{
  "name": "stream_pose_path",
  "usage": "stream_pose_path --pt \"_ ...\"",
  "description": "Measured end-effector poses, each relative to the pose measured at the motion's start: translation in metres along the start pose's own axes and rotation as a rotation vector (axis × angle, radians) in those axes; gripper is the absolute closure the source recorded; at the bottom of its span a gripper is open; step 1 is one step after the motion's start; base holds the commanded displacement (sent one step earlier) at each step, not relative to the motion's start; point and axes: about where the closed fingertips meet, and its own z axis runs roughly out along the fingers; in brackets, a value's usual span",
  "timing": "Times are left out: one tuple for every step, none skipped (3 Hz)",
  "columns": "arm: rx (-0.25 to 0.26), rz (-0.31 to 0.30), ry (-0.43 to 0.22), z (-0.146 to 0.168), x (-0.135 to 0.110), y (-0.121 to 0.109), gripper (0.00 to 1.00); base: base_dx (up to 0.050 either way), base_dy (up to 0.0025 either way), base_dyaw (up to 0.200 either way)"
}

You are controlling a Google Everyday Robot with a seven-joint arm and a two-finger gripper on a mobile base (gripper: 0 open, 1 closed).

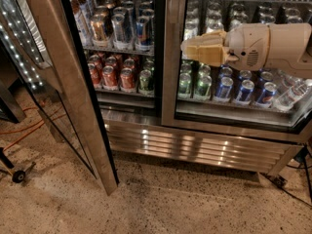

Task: Open left fridge door

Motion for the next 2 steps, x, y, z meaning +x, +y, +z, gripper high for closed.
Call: stream_pose_path --pt "0.0 0.0 0.0 0.0 0.0 0.0 0.11 0.0 0.0 0.0" --pt "-0.001 0.0 0.0 0.0004 -0.0002 0.0002 0.0 0.0 0.0 0.0"
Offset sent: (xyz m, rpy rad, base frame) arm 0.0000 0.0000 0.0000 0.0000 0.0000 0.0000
